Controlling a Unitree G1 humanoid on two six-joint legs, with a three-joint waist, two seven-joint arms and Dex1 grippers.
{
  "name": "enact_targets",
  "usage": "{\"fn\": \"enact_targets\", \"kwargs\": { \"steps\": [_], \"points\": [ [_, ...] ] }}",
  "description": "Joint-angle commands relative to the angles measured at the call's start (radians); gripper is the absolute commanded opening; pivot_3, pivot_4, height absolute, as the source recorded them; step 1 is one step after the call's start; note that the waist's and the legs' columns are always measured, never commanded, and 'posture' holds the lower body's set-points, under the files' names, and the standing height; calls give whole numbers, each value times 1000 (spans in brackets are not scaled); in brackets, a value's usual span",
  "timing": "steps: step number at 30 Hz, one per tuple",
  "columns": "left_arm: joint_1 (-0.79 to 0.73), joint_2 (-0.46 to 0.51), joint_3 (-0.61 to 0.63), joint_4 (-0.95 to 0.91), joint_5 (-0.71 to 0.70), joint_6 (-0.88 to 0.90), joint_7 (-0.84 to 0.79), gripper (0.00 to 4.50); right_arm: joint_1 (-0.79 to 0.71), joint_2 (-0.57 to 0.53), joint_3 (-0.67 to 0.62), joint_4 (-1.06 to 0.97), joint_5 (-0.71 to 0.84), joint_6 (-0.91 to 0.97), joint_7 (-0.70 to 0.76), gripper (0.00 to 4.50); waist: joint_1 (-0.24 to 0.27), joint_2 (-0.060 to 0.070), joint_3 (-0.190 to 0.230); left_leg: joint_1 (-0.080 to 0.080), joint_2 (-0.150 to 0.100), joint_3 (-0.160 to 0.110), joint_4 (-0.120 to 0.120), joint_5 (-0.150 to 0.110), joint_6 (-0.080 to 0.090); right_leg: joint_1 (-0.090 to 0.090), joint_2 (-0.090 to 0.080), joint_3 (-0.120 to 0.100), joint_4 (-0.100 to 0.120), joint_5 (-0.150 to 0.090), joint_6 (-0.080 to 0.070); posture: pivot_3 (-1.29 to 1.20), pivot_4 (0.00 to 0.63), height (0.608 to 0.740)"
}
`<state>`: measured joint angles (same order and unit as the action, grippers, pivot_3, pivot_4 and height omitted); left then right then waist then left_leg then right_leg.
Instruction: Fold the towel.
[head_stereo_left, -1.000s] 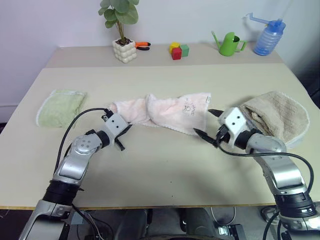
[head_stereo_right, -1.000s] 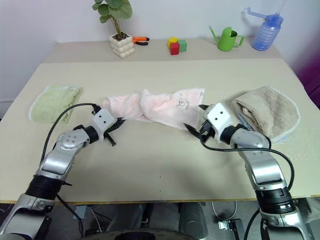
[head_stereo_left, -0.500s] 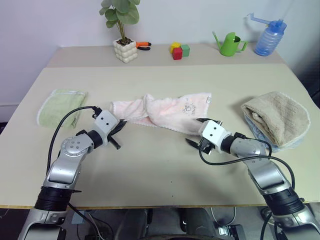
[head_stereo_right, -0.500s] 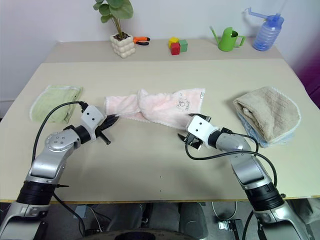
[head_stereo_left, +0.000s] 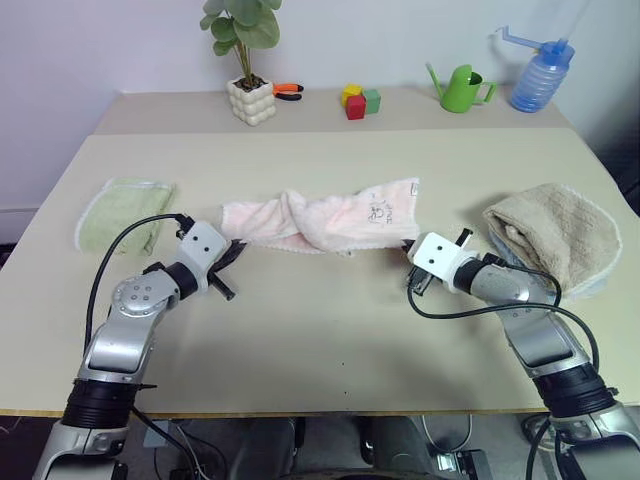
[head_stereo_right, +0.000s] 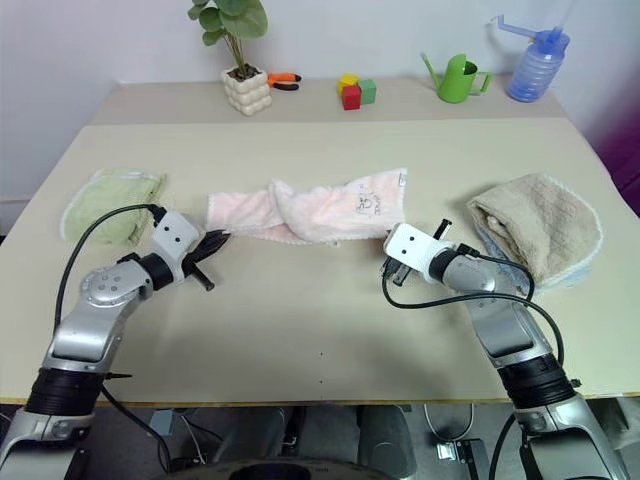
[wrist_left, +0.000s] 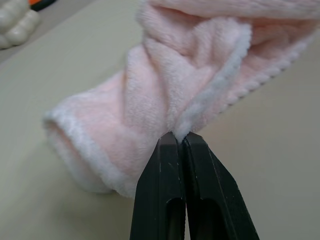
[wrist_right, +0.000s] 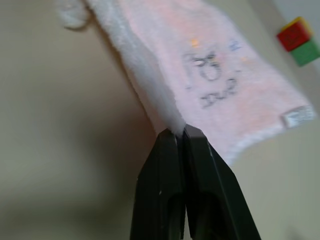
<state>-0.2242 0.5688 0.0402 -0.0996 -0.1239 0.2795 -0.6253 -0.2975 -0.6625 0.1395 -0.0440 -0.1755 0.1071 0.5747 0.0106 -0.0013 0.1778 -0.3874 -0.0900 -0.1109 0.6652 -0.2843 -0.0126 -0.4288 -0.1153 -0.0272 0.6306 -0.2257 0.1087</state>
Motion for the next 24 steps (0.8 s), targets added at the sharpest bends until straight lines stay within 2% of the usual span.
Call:
{"fn": "enact_targets", "kwargs": {
  "steps": [1,6,10,14,16,19,24],
  "points": [
    [-61,6,78,-12,-46,10,23,0,-81,-40,-68,41,-16,-57,-33,18,0,0,0,0,0,0,0,0,0,0,0,0,0,0,0,0,150,732],
    [-243,-15,127,129,-39,-31,111,0,-261,-84,-98,197,-50,-138,-90,18,0,0,0,0,0,0,0,2,-3,0,0,0,0,0,0,0,150,732],
    [-687,11,129,540,58,-237,262,0,-603,-135,-103,481,-127,-260,-215,18,1,-6,7,-4,-2,0,1,6,-8,-3,1,-2,0,2,0,0,150,732],
    [-845,59,160,717,50,-339,283,0,-728,-158,-120,571,-114,-322,-241,18,-13,-7,5,-5,-1,0,-4,6,-6,-6,0,-1,-2,4,1,0,150,732],
    [-844,97,173,729,26,-336,236,0,-737,-171,-142,557,-78,-322,-211,18,-29,-7,5,-5,-2,1,-6,5,-5,-6,-2,-1,-3,3,1,0,150,732],
    [-761,142,175,670,-3,-319,146,0,-695,-179,-169,491,-7,-312,-143,18,-44,-6,5,-5,-3,3,-6,4,-3,-8,-3,-1,-4,3,1,0,150,732],
    [-407,215,229,354,-117,-175,-17,0,-464,-201,-204,229,183,-191,87,18,-54,-6,6,-6,-2,2,-4,4,-3,-8,-2,-1,-1,3,1,0,150,732]
  ]
}}
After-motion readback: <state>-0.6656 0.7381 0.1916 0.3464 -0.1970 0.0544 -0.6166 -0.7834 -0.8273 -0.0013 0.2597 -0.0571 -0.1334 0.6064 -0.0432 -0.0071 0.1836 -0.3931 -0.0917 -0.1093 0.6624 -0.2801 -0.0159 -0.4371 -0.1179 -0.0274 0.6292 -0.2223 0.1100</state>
